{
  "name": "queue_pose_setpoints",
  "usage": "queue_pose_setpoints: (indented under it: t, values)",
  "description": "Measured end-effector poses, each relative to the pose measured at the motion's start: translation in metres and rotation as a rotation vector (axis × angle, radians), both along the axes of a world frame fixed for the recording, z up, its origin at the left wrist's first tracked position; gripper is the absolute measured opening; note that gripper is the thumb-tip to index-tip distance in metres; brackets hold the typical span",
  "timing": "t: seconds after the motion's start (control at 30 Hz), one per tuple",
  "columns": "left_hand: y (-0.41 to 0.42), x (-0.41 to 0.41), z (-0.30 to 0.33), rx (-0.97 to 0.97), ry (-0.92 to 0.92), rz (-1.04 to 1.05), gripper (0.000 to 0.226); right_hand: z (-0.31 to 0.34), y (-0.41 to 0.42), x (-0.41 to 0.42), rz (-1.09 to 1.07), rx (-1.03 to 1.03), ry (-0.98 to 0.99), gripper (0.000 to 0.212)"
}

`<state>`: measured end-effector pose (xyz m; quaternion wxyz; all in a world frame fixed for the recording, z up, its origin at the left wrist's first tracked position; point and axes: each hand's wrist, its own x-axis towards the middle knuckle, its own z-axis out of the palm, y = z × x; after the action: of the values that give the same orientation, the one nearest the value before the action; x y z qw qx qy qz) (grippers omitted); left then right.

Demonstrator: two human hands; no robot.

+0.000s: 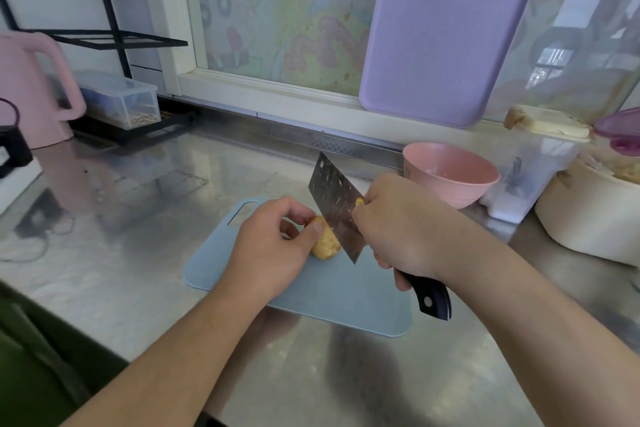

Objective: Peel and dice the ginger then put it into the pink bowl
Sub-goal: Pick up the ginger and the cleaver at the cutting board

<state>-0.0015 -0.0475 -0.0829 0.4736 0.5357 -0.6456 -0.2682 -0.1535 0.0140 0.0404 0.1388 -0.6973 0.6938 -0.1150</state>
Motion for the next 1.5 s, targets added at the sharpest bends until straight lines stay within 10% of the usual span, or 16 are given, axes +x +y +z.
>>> queue_pose_setpoints:
  t: [0.53, 0.77, 1.17, 1.5]
  values:
    - [-0.004, 0.002, -0.003, -0.039, -0.016, 0.015, 0.008, 0.008, 0.0, 0.021, 0.335, 0.083, 0.596, 0.044]
    - [0.0, 0.002, 0.0, -0.021, -0.013, -0.007, 0.005, -0.017, -0.02, 0.032, 0.314, 0.05, 0.554, 0.033]
    - [0.005, 0.002, 0.003, 0.011, -0.01, 0.002, 0.006, -0.036, -0.003, 0.034, 0.197, 0.047, 0.299, 0.016]
    - [0.007, 0.002, 0.003, 0.109, -0.091, -0.119, 0.033, -0.034, 0.006, -0.021, -0.154, -0.104, -0.468, 0.035]
